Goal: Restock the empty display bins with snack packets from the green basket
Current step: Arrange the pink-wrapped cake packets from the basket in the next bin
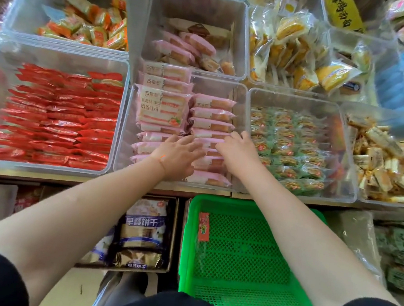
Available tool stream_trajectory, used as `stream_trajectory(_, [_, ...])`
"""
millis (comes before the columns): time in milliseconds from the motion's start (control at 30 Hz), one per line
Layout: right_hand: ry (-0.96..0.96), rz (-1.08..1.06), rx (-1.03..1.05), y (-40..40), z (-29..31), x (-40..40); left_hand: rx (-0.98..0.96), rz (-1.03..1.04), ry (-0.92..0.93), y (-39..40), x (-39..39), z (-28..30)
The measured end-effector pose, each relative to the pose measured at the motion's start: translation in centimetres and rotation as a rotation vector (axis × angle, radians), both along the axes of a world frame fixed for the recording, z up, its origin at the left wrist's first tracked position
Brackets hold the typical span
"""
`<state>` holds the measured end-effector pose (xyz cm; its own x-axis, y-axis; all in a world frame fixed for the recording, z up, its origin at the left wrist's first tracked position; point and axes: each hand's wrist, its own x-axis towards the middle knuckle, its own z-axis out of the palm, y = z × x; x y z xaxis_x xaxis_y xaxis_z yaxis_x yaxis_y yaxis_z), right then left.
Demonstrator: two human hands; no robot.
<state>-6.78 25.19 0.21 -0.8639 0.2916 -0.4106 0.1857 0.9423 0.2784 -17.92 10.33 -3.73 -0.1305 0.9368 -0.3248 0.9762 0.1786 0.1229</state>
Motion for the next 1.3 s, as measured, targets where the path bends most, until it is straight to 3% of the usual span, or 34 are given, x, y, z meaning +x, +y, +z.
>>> stream_trajectory(133, [-0.019, 0.022, 0.05, -0.1, 0.0, 0.7, 0.106, 0.007, 0.224, 1.3, -0.2, 0.9])
stream_trajectory(233, [0.13, -0.055, 0.007, 0.1, -0.2, 0.2, 0.202, 0.044, 0.224, 2.6, 0.6, 0.7])
stream_trajectory(433, [0.118, -0.083, 0.006, 0.1, -3.6, 0.1, -0.107, 0.054, 0.196, 2.3, 0.4, -1.0])
stream_trajectory(533, [0.126, -0.073, 0.032, -0.2, -4.0, 0.5, -0.134, 0.084, 0.328, 2.6, 0.3, -0.9])
stream_trajectory(733, [-0.13, -0.101, 0.282, -0.2, -2.5, -0.6, -0.169, 0.09, 0.512, 3.6, 0.3, 0.2])
stream_trajectory(833, [0.083, -0.124, 0.206, -0.1, -1.7, -1.1, -0.059, -0.006, 0.511, 2.6, 0.0, 0.1])
stream_trajectory(900, [0.19, -0.002, 0.07, -0.3, -2.5, -1.0, 0.01, -0.058, 0.487, 1.6, -0.2, -0.3])
stream_trajectory(967, [0.137, 0.023, 0.005, 0.0, -3.3, -0.9, 0.012, -0.044, 0.436, 1.0, -0.6, -0.7])
stream_trajectory(1100, [0.062, -0.156, 0.077, 0.1, -3.3, -1.7, -0.011, 0.026, 0.465, 1.6, -1.0, -0.7])
stream_trajectory(1233, [0.268, -0.168, 0.064, -0.4, -3.4, -2.9, 0.081, 0.04, 0.47, 2.4, -0.9, -1.1])
stream_trajectory(1300, [0.257, -0.119, 0.044, 0.2, -4.1, -3.4, 0.091, -0.033, 0.424, 2.6, -1.1, -1.4])
